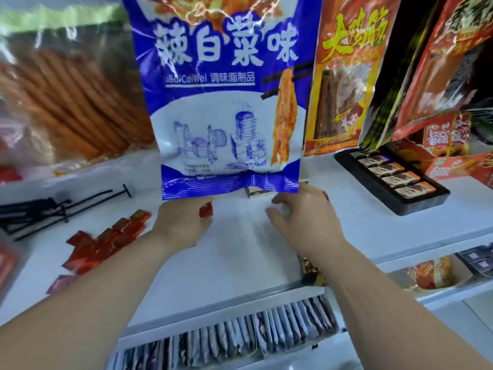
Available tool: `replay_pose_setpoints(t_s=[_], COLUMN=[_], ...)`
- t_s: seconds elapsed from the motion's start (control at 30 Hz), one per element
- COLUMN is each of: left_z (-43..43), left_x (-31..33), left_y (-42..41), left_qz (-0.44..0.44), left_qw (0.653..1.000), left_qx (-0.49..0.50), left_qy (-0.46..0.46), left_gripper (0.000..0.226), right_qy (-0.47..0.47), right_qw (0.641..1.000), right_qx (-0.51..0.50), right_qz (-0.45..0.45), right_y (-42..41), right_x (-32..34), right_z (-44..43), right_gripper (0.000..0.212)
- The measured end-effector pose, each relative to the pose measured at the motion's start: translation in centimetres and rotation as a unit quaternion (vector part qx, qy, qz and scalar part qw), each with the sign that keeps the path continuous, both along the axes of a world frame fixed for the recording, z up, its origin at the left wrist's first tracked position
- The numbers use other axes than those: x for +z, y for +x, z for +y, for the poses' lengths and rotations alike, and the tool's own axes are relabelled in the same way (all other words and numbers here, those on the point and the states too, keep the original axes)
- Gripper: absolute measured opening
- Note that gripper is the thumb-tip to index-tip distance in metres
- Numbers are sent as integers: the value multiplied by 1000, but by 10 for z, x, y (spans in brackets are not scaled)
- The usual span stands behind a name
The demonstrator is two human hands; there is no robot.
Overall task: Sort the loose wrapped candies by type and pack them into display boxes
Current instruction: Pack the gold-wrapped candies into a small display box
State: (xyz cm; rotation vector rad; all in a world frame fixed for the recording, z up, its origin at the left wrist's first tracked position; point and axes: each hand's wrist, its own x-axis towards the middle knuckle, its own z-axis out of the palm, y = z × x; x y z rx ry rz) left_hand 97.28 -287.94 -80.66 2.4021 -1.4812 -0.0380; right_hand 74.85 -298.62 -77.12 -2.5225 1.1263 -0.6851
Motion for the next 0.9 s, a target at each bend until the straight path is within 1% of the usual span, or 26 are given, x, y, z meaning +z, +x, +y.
replay_pose_setpoints(t_s=[0.1, 0.2, 0.27, 0.33, 0.4, 0.47, 0.53, 0.63, 0.7, 0.8, 0.87, 0.9], left_z=[-2, 2, 17, 40, 65, 88, 107, 125, 129, 129, 126, 125], left_x=[-1, 10, 25, 44, 64, 77, 84, 87, 87, 82, 76, 72], left_y=[4, 8, 12, 15, 15, 17, 17, 9, -2, -18, -25, -29], left_qz=[18, 50, 69, 96, 146, 175, 204, 266, 342, 483, 567, 603], left_qw=[1000, 998, 996, 995, 989, 984, 978, 962, 933, 859, 799, 769], left_qx=[5, 39, 49, 29, 22, 25, 31, 46, 53, 59, 55, 59], left_qy=[15, 12, -13, -23, -2, 14, 3, -43, -95, -160, -192, -206], left_gripper=[28, 26, 25, 31, 40, 39, 32, 24, 21, 29, 28, 27], right_qy=[18, 59, 67, 64, 65, 67, 58, 24, 9, 24, 91, 141], right_qw=[995, 983, 975, 972, 969, 963, 954, 954, 959, 967, 969, 966], right_qx=[81, 144, 171, 186, 199, 221, 249, 255, 248, 241, 229, 215], right_qz=[57, 98, 122, 129, 128, 137, 154, 157, 136, 85, 25, -5], right_y=[18, 37, 54, 71, 86, 97, 104, 107, 105, 94, 82, 75], right_x=[-4, -10, -16, -21, -26, -33, -40, -44, -44, -43, -34, -26], right_z=[25, 43, 51, 58, 65, 70, 72, 69, 66, 63, 61, 60], right_gripper=[36, 40, 47, 54, 61, 66, 60, 40, 27, 16, 12, 14])
